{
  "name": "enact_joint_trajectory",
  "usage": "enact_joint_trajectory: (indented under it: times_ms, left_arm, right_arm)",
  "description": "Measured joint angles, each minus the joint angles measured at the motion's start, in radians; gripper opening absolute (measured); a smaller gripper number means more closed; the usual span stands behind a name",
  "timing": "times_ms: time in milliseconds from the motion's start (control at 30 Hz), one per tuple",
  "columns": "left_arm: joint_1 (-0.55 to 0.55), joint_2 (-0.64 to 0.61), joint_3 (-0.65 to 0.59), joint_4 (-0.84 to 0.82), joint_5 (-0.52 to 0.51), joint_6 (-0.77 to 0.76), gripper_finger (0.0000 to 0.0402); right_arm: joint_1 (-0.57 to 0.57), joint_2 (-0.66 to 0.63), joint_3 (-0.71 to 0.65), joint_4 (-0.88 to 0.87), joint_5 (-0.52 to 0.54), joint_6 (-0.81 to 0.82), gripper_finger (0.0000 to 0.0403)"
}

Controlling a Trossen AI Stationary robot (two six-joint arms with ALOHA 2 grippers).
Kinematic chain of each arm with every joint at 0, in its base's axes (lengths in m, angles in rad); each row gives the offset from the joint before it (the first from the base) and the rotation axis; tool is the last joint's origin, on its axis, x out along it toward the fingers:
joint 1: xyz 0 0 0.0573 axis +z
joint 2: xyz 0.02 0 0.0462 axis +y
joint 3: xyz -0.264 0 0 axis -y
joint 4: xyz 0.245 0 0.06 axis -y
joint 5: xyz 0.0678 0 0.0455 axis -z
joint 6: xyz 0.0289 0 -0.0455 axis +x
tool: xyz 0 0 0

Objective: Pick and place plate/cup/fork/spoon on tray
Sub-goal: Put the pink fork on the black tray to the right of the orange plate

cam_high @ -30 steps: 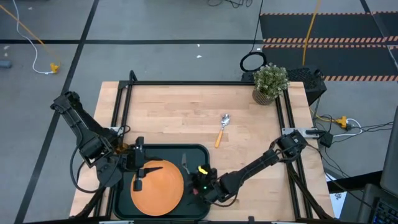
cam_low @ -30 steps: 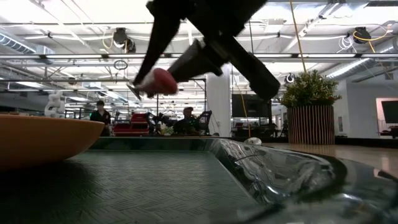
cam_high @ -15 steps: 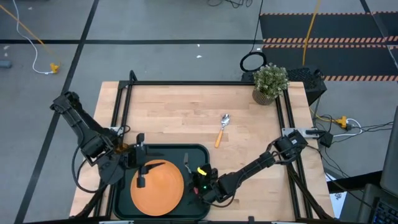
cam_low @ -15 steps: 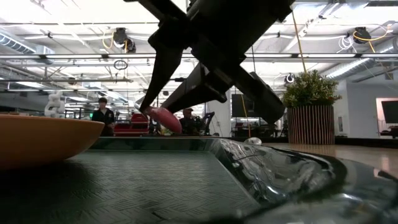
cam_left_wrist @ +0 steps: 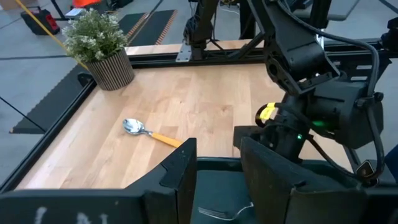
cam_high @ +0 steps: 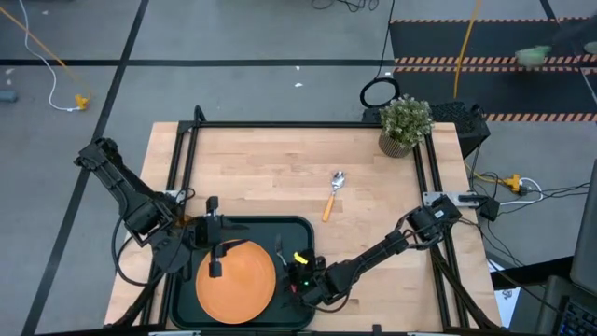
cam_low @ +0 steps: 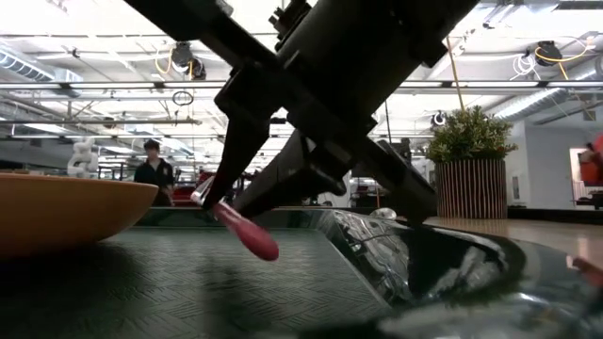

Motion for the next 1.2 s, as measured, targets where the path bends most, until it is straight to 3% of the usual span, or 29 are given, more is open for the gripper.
enact_joint_trajectory:
  times_ms: [667, 1000, 1200]
  left_arm:
    - [0.0, 0.0, 0.0, -0.004, 0.002, -0.013, 0.0129]
    - [0.0, 0.0, 0.0, -0.005, 0.002, -0.017, 0.0129]
    - [0.0, 0.0, 0.0, 0.001, 0.002, -0.024, 0.0129]
  right_arm:
    - [0.002, 0.0, 0.0, 0.016, -0.014, -0.009, 0.0099]
    - [0.004, -0.114, -0.001, -0.006, -0.236, -0.31, 0.01]
    - [-0.009, -0.136, 0.0, -0.025, -0.459, -0.617, 0.01]
